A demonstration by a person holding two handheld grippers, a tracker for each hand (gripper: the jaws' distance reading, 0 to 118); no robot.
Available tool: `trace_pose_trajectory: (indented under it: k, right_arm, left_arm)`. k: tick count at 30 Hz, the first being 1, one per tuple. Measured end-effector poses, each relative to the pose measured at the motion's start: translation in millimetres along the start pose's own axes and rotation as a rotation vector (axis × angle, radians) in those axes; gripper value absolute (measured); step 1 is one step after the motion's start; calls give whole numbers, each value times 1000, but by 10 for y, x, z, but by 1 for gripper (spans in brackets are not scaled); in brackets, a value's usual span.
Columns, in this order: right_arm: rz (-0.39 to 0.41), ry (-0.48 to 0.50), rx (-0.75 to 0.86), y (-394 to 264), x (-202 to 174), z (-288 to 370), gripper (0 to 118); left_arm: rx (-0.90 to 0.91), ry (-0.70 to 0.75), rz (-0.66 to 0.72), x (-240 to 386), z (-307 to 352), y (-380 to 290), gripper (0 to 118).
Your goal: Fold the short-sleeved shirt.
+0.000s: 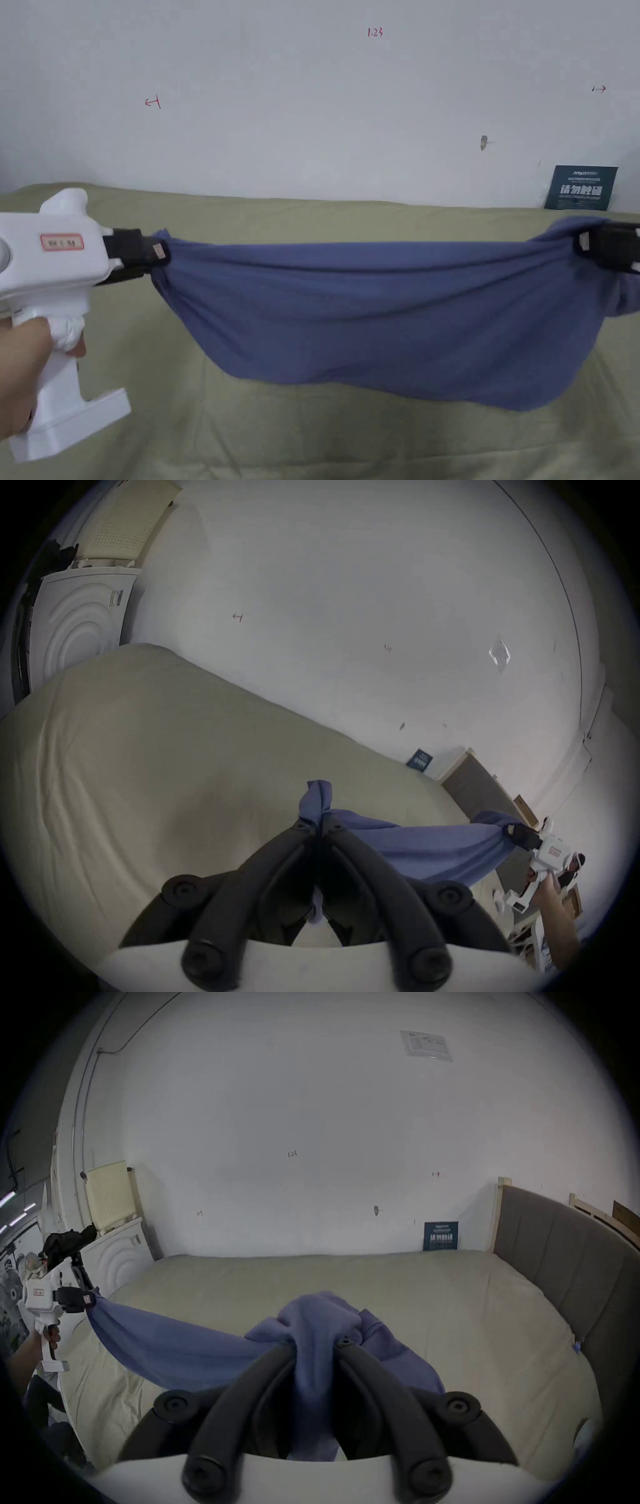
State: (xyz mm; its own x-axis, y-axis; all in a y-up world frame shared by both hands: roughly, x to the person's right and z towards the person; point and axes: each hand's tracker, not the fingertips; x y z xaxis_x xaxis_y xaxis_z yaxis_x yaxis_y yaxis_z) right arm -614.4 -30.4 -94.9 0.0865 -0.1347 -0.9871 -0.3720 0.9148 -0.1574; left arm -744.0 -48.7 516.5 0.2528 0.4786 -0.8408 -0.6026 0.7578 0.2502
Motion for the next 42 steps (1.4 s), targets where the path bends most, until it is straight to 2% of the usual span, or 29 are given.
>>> trace_pose_trajectory:
  k: [5, 12, 15, 18, 21, 29, 36, 37, 38, 39, 40, 41, 42]
  right_arm:
    - [-39, 29, -63, -524, 93, 418, 10]
    - [2, 39, -174, -1266, 122, 764, 10]
    - [-7, 65, -218, -1594, 121, 948, 10]
    - [-10, 62, -244, -1835, 65, 1115, 10]
    - [-75, 56, -267, -2028, 68, 1247, 10]
    - [-109, 45, -325, -2281, 40, 1467, 10]
    - [-149, 28, -336, -2416, -17, 1736, 10]
    - [-145, 26, -297, -2412, -35, 1790, 15]
    - [-115, 17, -236, -2398, -43, 1856, 30]
    - [-104, 10, -176, -2360, -67, 1925, 61]
    - [-103, -2, -152, -2317, -84, 1969, 101]
    - [-108, -6, -96, -2236, -123, 2039, 115]
    - [-110, 7, -20, -2177, -140, 2121, 116]
  left_arm:
    - [-60, -19, 8, -164, 306, -499, 3]
    - [-157, -4, 53, -391, 703, -1302, 3]
    - [-192, 6, 55, -488, 891, -1647, 3]
    - [-231, 28, 114, -535, 1060, -1922, 3]
    - [-247, 32, 133, -570, 1192, -2141, 3]
    - [-264, 69, 269, -646, 1447, -2499, 3]
    - [-294, 82, 263, -496, 1685, -2695, 4]
    - [-304, 78, 259, -404, 1729, -2692, 11]
    - [-307, 84, 231, -320, 1771, -2667, 30]
    - [-263, 95, 160, -229, 1828, -2645, 64]
    - [-205, 109, 104, -140, 1887, -2637, 97]
    - [-107, 100, 35, -203, 1913, -2625, 105]
    - [4, 77, -23, -151, 1988, -2581, 105]
